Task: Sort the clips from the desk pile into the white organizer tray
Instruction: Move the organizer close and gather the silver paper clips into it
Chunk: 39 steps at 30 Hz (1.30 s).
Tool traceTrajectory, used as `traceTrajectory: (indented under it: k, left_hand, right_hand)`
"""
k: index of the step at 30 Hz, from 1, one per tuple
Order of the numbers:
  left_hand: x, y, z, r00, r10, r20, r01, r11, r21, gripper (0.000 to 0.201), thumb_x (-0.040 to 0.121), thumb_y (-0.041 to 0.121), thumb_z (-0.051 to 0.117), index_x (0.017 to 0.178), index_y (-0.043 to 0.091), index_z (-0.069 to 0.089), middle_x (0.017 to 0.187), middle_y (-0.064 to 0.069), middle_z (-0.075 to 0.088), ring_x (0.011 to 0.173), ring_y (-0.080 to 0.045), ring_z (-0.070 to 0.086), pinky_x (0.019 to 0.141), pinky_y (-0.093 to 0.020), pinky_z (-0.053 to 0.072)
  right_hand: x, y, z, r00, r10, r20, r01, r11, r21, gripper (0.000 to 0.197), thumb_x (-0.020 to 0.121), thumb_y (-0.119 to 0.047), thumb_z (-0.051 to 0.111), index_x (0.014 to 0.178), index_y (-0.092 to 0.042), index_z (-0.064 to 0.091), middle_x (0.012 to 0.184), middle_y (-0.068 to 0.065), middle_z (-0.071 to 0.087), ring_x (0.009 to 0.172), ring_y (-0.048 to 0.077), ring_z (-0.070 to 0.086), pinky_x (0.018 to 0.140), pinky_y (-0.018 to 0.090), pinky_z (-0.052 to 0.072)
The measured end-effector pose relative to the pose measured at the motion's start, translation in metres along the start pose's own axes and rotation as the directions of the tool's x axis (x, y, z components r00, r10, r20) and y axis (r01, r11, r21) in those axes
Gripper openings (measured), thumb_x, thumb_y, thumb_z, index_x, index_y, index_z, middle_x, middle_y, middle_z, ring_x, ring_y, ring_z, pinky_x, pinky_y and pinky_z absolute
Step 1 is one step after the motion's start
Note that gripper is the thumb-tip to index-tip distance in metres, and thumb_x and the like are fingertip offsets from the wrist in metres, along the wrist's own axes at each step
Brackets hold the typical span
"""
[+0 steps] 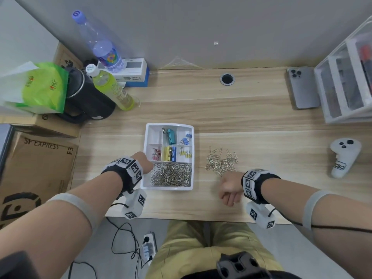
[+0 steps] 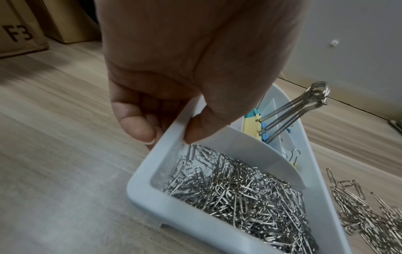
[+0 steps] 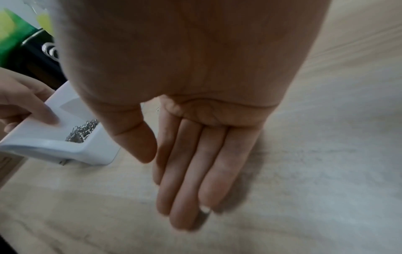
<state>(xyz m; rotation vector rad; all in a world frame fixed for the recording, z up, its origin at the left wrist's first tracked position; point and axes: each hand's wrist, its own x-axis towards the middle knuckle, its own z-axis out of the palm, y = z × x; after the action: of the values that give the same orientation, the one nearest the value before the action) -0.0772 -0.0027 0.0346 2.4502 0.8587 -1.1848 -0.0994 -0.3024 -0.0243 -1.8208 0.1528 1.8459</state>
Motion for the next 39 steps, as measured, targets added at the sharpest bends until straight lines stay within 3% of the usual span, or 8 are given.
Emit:
traceTrajectory:
  k: [3, 9, 12, 14, 16, 26, 32, 39]
  left_hand:
    - [-0.001, 0.0, 0.0, 1.0, -0.005, 0.003, 0.005, 1.0, -0.006, 0.014, 0.092, 0.008, 0.049, 0.079, 0.003, 0.048, 0.077, -0.012, 0.053, 0.072, -0.03, 0.055, 0.064, -0.032, 0.047]
    - [-0.003, 0.001, -0.001, 1.0, -0.003, 0.007, 0.003, 1.0, 0.008, 0.016, 0.094, 0.009, 0.049, 0.078, 0.003, 0.048, 0.076, -0.011, 0.053, 0.073, -0.03, 0.055, 0.065, -0.032, 0.047]
    - [-0.004, 0.001, -0.002, 1.0, 0.0, 0.009, 0.0, 1.0, 0.011, 0.018, 0.094, 0.009, 0.049, 0.077, 0.003, 0.048, 0.075, -0.011, 0.053, 0.072, -0.03, 0.055, 0.064, -0.031, 0.046]
    - [-0.005, 0.002, -0.002, 1.0, 0.003, 0.009, -0.003, 1.0, 0.012, 0.017, 0.094, 0.009, 0.049, 0.077, 0.003, 0.048, 0.074, -0.011, 0.052, 0.071, -0.029, 0.054, 0.063, -0.031, 0.046]
    - [-0.005, 0.002, -0.002, 1.0, 0.002, 0.009, -0.002, 1.0, 0.011, 0.018, 0.094, 0.008, 0.048, 0.076, 0.003, 0.047, 0.073, -0.01, 0.051, 0.069, -0.028, 0.054, 0.063, -0.031, 0.046]
    - [-0.007, 0.007, 0.0, 1.0, -0.01, 0.011, 0.009, 1.0, 0.027, 0.024, 0.094, 0.009, 0.048, 0.071, 0.005, 0.044, 0.069, -0.009, 0.049, 0.069, -0.029, 0.055, 0.057, -0.029, 0.044]
    - [-0.01, 0.012, 0.003, 1.0, 0.003, 0.023, -0.002, 1.0, -0.018, 0.021, 0.092, 0.008, 0.048, 0.072, 0.005, 0.045, 0.07, -0.009, 0.049, 0.07, -0.029, 0.055, 0.065, -0.031, 0.046]
    - [-0.02, 0.025, 0.008, 0.998, 0.032, 0.048, -0.031, 0.999, -0.02, 0.023, 0.09, 0.003, 0.046, 0.069, 0.007, 0.041, 0.063, -0.007, 0.044, 0.055, -0.02, 0.047, 0.047, -0.024, 0.036]
  right_hand:
    - [-0.005, -0.007, -0.013, 0.975, -0.146, -0.166, 0.152, 0.988, 0.02, 0.014, 0.083, -0.009, 0.054, 0.08, -0.002, 0.065, 0.075, 0.011, 0.072, 0.062, 0.024, 0.067, 0.052, 0.028, 0.049]
    - [-0.019, -0.011, -0.047, 0.812, -0.331, -0.481, 0.336, 0.939, -0.078, 0.01, 0.077, -0.017, 0.065, 0.084, -0.01, 0.065, 0.067, 0.002, 0.073, 0.06, 0.021, 0.071, 0.059, 0.037, 0.06]
    - [-0.025, 0.0, -0.067, 0.693, -0.44, -0.572, 0.23, 0.886, -0.403, 0.054, 0.062, -0.039, 0.077, 0.109, -0.023, 0.057, 0.103, -0.007, 0.061, 0.088, 0.017, 0.063, 0.074, 0.033, 0.055]
    - [-0.026, 0.008, -0.07, 0.703, -0.465, -0.538, 0.111, 0.819, -0.563, 0.098, 0.047, -0.05, 0.082, 0.132, -0.031, 0.037, 0.121, -0.006, 0.04, 0.106, 0.016, 0.048, 0.082, 0.035, 0.052]
    - [-0.026, 0.013, -0.066, 0.73, -0.466, -0.5, 0.057, 0.77, -0.635, 0.113, 0.035, -0.048, 0.084, 0.133, -0.037, 0.029, 0.122, -0.005, 0.032, 0.11, 0.018, 0.04, 0.085, 0.037, 0.053]
    - [0.002, 0.0, -0.042, 0.663, -0.545, -0.514, 0.25, 0.807, -0.534, 0.1, 0.06, -0.032, 0.087, 0.146, -0.029, 0.035, 0.131, 0.003, 0.032, 0.122, 0.024, 0.039, 0.107, 0.034, 0.039]
    - [-0.001, -0.012, -0.032, 0.665, -0.534, -0.522, 0.151, 0.78, -0.607, 0.12, 0.042, -0.057, 0.084, 0.145, -0.036, 0.025, 0.129, -0.003, 0.028, 0.116, 0.019, 0.034, 0.098, 0.035, 0.046]
    - [0.009, -0.017, -0.022, 0.625, -0.547, -0.557, 0.183, 0.796, -0.577, 0.094, 0.06, -0.052, 0.085, 0.14, -0.037, 0.038, 0.124, -0.001, 0.033, 0.112, 0.02, 0.035, 0.097, 0.035, 0.045]
